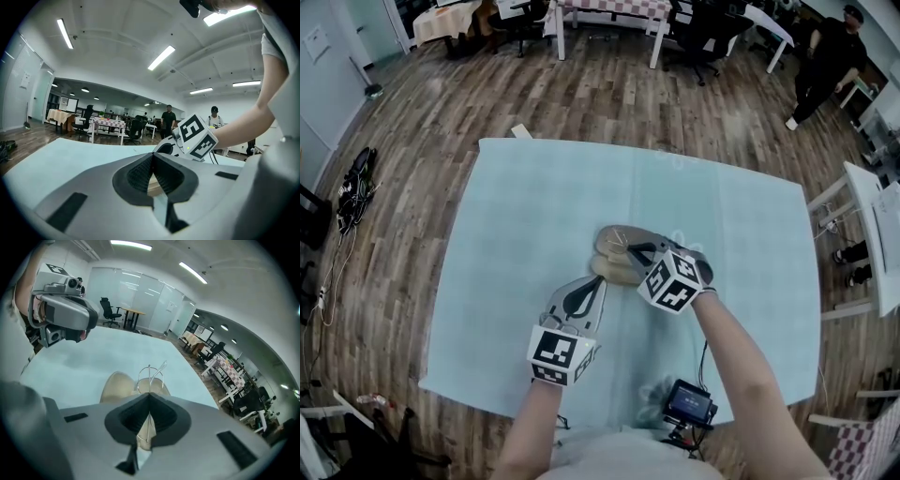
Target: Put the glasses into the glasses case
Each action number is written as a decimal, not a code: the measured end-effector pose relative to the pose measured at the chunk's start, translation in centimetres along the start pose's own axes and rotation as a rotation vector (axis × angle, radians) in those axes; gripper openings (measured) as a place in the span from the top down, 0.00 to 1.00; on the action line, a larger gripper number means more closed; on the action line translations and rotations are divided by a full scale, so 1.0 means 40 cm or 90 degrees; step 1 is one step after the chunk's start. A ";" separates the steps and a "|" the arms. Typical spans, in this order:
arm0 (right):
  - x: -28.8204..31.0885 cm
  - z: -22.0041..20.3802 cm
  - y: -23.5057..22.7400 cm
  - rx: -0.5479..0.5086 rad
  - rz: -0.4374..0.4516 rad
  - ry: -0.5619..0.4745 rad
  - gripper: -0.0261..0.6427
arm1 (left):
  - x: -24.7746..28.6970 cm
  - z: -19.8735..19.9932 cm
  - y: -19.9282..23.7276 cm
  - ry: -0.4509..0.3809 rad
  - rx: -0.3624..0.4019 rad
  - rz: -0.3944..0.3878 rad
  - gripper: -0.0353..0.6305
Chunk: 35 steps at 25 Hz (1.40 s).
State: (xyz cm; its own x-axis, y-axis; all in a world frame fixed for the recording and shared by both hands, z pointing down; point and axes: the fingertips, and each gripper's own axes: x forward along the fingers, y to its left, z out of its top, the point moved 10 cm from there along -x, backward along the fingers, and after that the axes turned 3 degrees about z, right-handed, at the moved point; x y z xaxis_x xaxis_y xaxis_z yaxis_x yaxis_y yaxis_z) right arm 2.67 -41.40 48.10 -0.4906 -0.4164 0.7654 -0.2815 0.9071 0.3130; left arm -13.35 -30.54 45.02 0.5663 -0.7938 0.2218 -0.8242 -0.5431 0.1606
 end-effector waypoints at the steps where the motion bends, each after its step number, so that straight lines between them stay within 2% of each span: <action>1: 0.011 -0.005 -0.002 0.001 0.005 0.007 0.95 | 0.002 -0.004 0.003 0.001 -0.001 0.000 0.93; 17: 0.129 -0.038 -0.011 -0.027 0.035 0.112 0.95 | 0.000 -0.043 0.058 0.010 -0.024 0.031 0.93; 20: 0.135 -0.040 -0.012 -0.028 0.035 0.124 0.92 | -0.003 -0.047 0.061 0.010 -0.025 0.035 0.93; 23: 0.137 -0.043 -0.018 -0.025 0.028 0.126 0.82 | -0.002 -0.048 0.065 0.011 -0.026 0.038 0.93; 25: 0.134 -0.044 -0.021 -0.021 0.021 0.127 0.79 | -0.003 -0.049 0.066 0.010 -0.026 0.040 0.93; 35: 0.065 -0.017 -0.030 0.021 -0.024 0.092 0.79 | -0.026 -0.026 0.060 -0.001 -0.017 0.036 0.93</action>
State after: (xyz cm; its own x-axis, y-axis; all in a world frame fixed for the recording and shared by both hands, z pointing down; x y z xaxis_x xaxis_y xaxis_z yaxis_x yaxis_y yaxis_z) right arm 2.28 -43.51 50.07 -0.3556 -0.4346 0.8274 -0.3260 0.8874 0.3260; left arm -15.91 -30.72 46.19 0.5181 -0.8240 0.2294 -0.8548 -0.4893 0.1731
